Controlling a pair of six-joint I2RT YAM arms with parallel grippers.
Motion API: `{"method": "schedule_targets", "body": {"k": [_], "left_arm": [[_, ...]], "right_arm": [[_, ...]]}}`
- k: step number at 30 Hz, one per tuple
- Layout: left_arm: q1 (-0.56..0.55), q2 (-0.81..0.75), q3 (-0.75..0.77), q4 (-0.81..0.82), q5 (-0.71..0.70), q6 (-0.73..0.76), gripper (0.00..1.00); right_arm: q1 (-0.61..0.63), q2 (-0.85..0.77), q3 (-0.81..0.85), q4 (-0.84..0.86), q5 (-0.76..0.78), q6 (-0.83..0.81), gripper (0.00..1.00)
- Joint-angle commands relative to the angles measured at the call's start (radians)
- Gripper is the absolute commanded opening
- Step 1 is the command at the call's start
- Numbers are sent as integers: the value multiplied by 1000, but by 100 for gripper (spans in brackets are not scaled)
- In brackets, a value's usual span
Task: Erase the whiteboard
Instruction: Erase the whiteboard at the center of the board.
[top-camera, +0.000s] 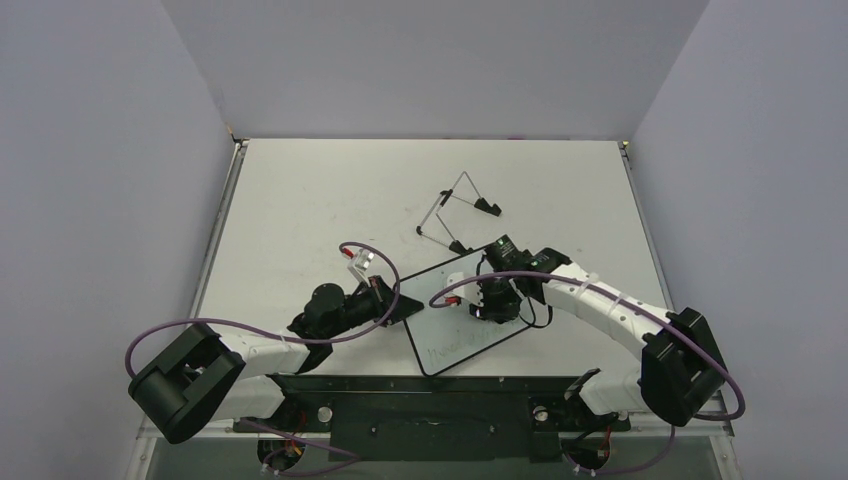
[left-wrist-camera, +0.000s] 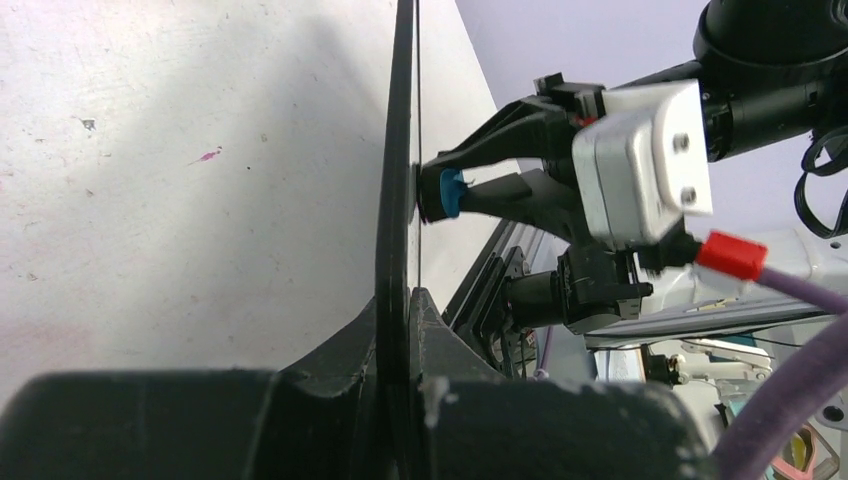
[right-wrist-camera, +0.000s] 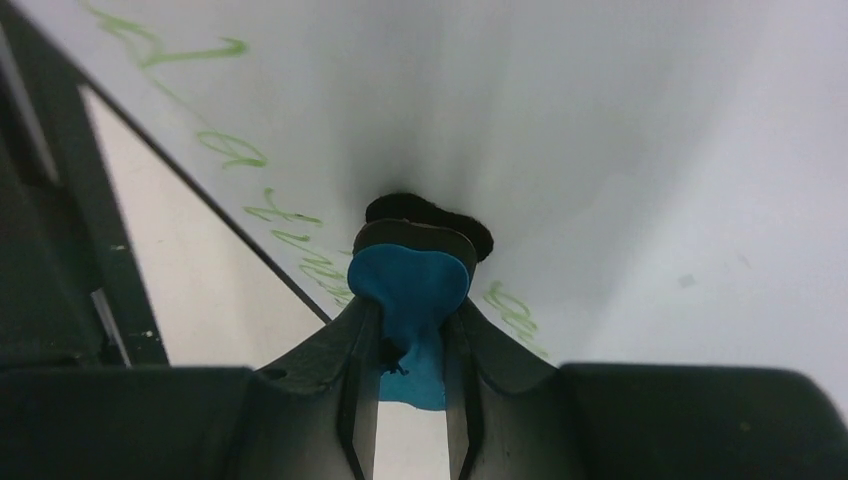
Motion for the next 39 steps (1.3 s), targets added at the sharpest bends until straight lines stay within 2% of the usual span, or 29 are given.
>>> {"method": "schedule_targets", "body": {"k": [1,4,8,13,16,20,24,29,31,34,36,39], "left_arm": [[-8,-24,63,111,64,5,0],[-8,-11,66,120,72,5,0],[-8,6,66,141,78,-1,0],[-9,-2,70,127,75,3,0],[-8,-2,70,122,72,6,0],[-9,-6,68,121,73,5,0],[-8,-9,69,117,75,5,0],[-8,2,70,125,78,7,0],[-8,9,67,133,79,6,0],[-8,12,63,137,76,5,0],[-8,9,63,135,75,5,0],[-8,4,63,132,75,7,0]], "right_arm": [[-63,-37,-12,211,171,153,0],[-76,-45,-24,262,222,197,0],[-51,-42,-31,247,224,174,0],[25,-44,-25,59,8,-23,0],[49,-30,-13,-2,-9,-57,0],[26,-24,-10,67,70,17,0],[-74,-33,-11,152,131,103,0],[-104,-51,-21,227,169,174,0],[-100,-44,-16,182,116,137,0],[-64,-43,-12,64,-45,25,0],[-38,-47,0,-1,-93,-32,0],[-63,-47,16,20,-73,5,0]]}}
